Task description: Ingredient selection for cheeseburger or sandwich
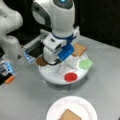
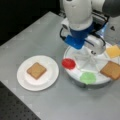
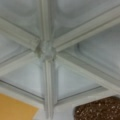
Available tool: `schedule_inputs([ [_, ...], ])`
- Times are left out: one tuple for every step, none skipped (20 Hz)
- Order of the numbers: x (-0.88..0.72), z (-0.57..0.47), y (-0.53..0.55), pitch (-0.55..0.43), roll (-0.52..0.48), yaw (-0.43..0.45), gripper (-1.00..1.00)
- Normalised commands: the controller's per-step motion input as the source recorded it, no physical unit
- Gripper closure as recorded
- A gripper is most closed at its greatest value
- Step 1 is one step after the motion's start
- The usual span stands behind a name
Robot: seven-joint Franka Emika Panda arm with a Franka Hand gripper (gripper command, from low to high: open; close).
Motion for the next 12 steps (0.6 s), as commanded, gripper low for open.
schedule_inputs([
  [-0.43,-0.28,-0.03,-0.343,0.002,0.090,-1.00],
  [-0.42,-0.26,-0.01,-0.327,0.007,0.088,-1.00],
  [-0.42,-0.24,0.01,-0.316,0.007,0.083,-1.00],
  [-0.40,-0.20,0.03,-0.306,0.006,0.076,-1.00],
  [-0.39,-0.19,0.04,-0.299,0.007,0.073,-1.00],
  [-0.37,-0.17,0.06,-0.296,0.000,0.065,-1.00],
  [-0.36,-0.16,0.07,-0.293,-0.007,0.063,-1.00],
  [-0.36,-0.16,0.08,-0.290,-0.009,0.062,-1.00],
  [-0.35,-0.15,0.08,-0.285,-0.007,0.063,-1.00],
  [-0.34,-0.16,0.10,-0.286,-0.003,0.059,-1.00],
  [-0.34,-0.17,0.12,-0.284,0.018,0.046,-1.00],
  [-0.34,-0.17,0.13,-0.280,0.025,0.043,-1.00],
])
